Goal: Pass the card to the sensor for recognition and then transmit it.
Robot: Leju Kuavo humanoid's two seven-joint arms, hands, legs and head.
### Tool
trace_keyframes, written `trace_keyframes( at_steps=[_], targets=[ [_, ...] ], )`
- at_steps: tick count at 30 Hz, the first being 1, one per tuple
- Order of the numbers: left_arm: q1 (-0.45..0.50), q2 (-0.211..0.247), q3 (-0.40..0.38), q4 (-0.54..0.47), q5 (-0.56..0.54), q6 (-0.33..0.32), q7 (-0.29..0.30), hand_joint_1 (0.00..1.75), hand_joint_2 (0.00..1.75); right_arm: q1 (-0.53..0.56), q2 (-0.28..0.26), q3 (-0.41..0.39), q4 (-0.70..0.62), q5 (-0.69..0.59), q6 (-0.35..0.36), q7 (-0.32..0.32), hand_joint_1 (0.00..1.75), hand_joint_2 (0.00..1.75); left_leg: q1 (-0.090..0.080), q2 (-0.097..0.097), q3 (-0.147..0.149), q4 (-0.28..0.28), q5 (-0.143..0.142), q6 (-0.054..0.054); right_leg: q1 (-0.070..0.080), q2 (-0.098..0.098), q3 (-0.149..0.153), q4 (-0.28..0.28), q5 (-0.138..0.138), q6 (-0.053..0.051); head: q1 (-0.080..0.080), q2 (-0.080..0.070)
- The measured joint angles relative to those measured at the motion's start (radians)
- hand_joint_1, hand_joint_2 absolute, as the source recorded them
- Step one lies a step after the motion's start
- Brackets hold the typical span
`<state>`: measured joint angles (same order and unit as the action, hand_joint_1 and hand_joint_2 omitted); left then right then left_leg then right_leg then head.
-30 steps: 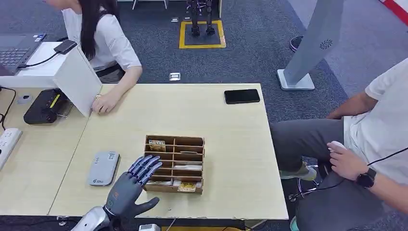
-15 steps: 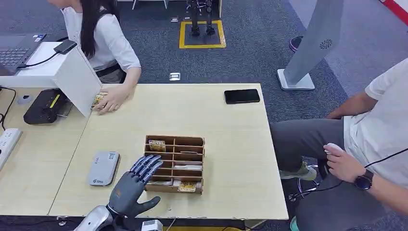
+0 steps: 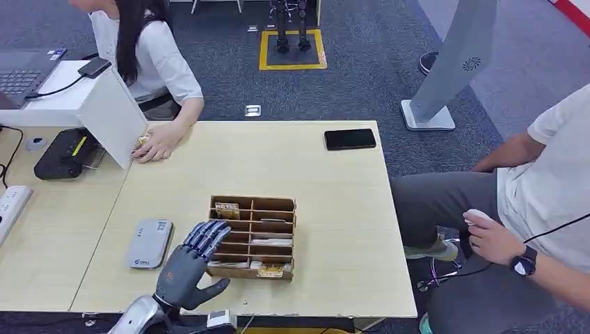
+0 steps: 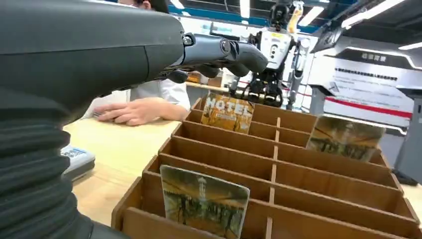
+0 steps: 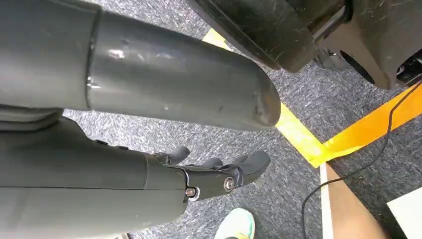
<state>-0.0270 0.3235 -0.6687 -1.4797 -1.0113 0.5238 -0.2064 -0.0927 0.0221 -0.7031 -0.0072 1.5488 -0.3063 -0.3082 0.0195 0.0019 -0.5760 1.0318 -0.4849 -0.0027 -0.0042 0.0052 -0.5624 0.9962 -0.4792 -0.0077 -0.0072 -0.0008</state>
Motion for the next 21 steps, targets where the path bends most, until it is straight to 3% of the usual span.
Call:
trace_keyframes(
  at_steps=[5,6,7,21],
  targets=[
    [0.000,-0.009,0.009,0.007,-0.010,0.000,0.011,0.00,1.75,0.000,0.000,0.000,0.000,0.000,0.000,0.000,0.00,0.00,0.000,0.000,0.000,0.000,0.000,0.000,0.000,0.000,0.000,0.000,0.000,0.000,0.000,0.000],
    [0.000,-0.010,0.010,0.008,-0.011,0.000,0.011,1.62,1.75,0.000,0.000,0.000,0.000,0.000,0.000,0.000,0.00,0.00,0.000,0.000,0.000,0.000,0.000,0.000,0.000,0.000,0.000,0.000,0.000,0.000,0.000,0.000],
    [0.000,-0.011,0.011,0.009,-0.011,-0.002,0.012,1.75,1.75,0.000,0.000,0.000,0.000,0.000,0.000,0.000,0.00,0.00,0.000,0.000,0.000,0.000,0.000,0.000,0.000,0.000,0.000,0.000,0.000,0.000,0.000,0.000],
    [-0.006,-0.010,0.014,0.023,0.004,-0.039,0.017,1.71,1.75,0.000,0.000,0.000,0.000,0.000,0.000,0.000,0.00,0.00,0.000,0.000,0.000,0.000,0.000,0.000,0.000,0.000,0.000,0.000,0.000,0.000,0.000,0.000]
  ],
)
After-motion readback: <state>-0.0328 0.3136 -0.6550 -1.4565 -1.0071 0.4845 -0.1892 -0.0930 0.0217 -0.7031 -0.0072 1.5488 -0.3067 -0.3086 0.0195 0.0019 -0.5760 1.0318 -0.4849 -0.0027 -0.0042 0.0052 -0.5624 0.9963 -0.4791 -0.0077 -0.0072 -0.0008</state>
